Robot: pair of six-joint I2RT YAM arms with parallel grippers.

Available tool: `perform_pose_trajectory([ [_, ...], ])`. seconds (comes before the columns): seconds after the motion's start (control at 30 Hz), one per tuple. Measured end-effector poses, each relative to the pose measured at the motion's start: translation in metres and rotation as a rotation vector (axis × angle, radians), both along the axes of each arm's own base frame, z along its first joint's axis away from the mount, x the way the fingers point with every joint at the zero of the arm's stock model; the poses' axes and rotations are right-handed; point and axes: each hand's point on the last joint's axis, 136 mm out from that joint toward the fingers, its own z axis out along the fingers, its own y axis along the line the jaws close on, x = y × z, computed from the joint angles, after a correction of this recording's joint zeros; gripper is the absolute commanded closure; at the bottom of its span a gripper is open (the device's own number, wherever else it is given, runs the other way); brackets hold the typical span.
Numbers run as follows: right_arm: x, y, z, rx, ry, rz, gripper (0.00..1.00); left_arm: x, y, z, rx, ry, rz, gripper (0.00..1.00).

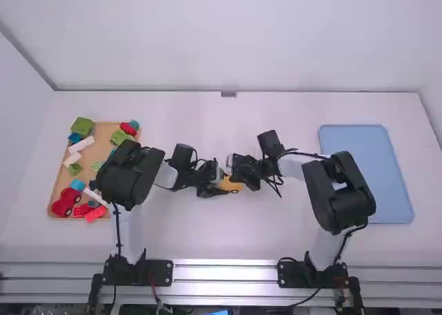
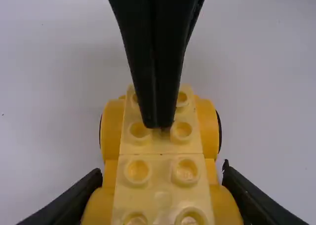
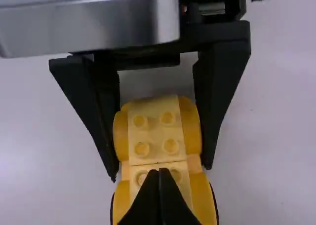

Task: Assemble lego blocks to make yellow taxi

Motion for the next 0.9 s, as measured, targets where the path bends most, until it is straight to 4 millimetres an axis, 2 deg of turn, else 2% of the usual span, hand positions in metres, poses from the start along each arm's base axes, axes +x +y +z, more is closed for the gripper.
perform_pose_trajectory([
  [0.1,0.0,0.0,0.003,0.034,-0.017,0.026,1.0,0.0,0.0,0.0,0.0,-0.001,-0.001,0.6],
  [0.13,0.0,-0.002,0.006,0.066,-0.015,0.035,0.92,0.0,0.0,0.0,0.001,-0.001,0.0,0.6],
  [0.17,0.0,-0.005,0.01,0.099,-0.01,0.037,0.67,0.0,0.0,0.0,0.002,-0.002,0.001,0.6],
  [0.2,0.001,-0.006,0.012,0.115,-0.007,0.036,0.58,0.0,0.0,0.0,0.002,-0.003,0.001,0.6],
  [0.27,0.013,-0.012,0.033,0.241,-0.039,0.032,0.07,0.001,0.0,-0.001,0.009,0.001,0.006,0.61],
  [0.3,0.02,-0.014,0.043,0.291,-0.063,0.031,0.02,0.002,0.0,-0.002,0.015,0.009,0.007,0.62],
  [0.37,0.037,-0.019,0.065,0.38,-0.123,0.034,0.02,0.008,0.0,-0.001,0.034,0.024,0.01,0.62],
  [0.47,0.051,-0.02,0.085,0.451,-0.161,0.036,0.02,0.015,0.0,0.0,0.067,0.05,0.007,0.63],
  [0.53,0.054,-0.018,0.091,0.467,-0.153,0.03,0.02,0.018,0.0,0.0,0.084,0.054,-0.002,0.62],
  [0.6,0.057,-0.015,0.094,0.47,-0.13,0.012,0.02,0.02,0.001,0.0,0.102,0.052,-0.011,0.51],
  [0.63,0.059,-0.011,0.094,0.463,-0.108,-0.003,0.02,0.021,0.001,0.0,0.112,0.043,-0.014,0.41],
  [0.67,0.059,-0.01,0.093,0.458,-0.099,-0.01,0.02,0.022,0.002,0.0,0.116,0.038,-0.013,0.37],
  [0.77,0.063,0.001,0.092,0.43,-0.068,-0.045,0.02,0.026,0.003,-0.001,0.131,0.006,-0.011,0.13],
  [0.8,0.064,0.001,0.092,0.429,-0.068,-0.049,0.02,0.027,0.003,-0.001,0.132,0.0,-0.012,0.13],
  [0.83,0.066,0.005,0.091,0.421,-0.058,-0.063,0.02,0.029,0.003,-0.002,0.138,-0.017,-0.009,0.0],
  [0.9,0.069,0.008,0.091,0.411,-0.045,-0.087,0.02,0.03,0.004,-0.002,0.142,-0.02,-0.005,0.01],
])
